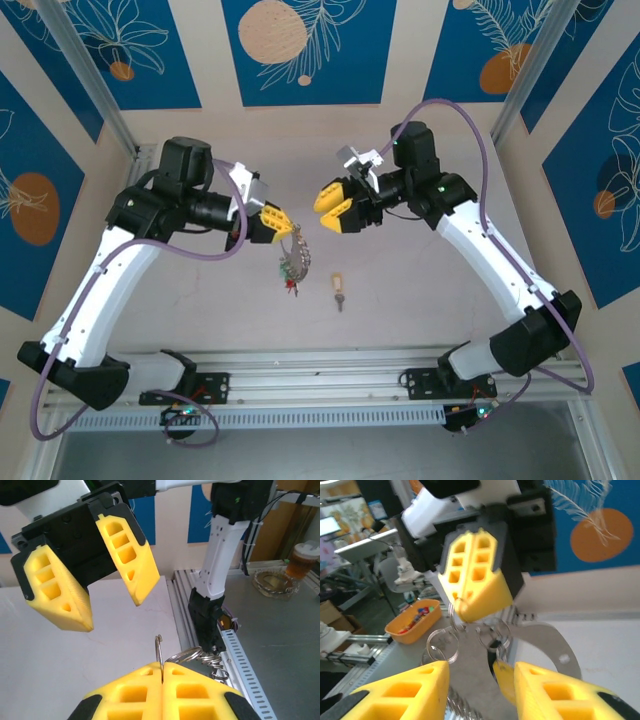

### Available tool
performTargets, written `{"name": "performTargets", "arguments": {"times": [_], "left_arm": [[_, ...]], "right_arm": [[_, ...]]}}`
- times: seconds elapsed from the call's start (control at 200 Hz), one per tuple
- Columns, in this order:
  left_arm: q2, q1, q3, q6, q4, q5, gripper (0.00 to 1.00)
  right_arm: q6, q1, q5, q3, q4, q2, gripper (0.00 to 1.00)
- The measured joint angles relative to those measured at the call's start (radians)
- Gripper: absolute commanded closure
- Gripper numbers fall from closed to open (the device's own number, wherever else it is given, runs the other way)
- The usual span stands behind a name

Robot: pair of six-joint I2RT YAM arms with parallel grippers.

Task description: Put the keys on the keyring

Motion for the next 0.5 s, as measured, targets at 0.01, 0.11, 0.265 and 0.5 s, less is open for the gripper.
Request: {"name": "performTargets", "arguments": {"times": [0.01, 0.11, 0.265, 0.5], "left_arm": [[0.0, 0.0, -0.003, -0.004, 0.004, -0.002, 1.0], [-0.019, 0.004, -0.092, -0.074, 0.095, -0.035, 1.0], [-0.064, 0.051, -0.261, -0.224, 0.228, -0.08, 1.0], [-0.118, 0.12, -0.364, -0.37, 0.352, -0.092, 1.0]], "right_arm": [[0.011, -0.004, 0.007, -0.007, 0.005, -0.002, 0.56], [0.102, -0.06, 0.155, -0.093, 0.017, -0.02, 0.56], [0.203, -0.086, 0.422, -0.16, -0.068, 0.025, 0.58], [0.394, -0.084, 0.664, -0.371, -0.167, 0.039, 0.58]]}}
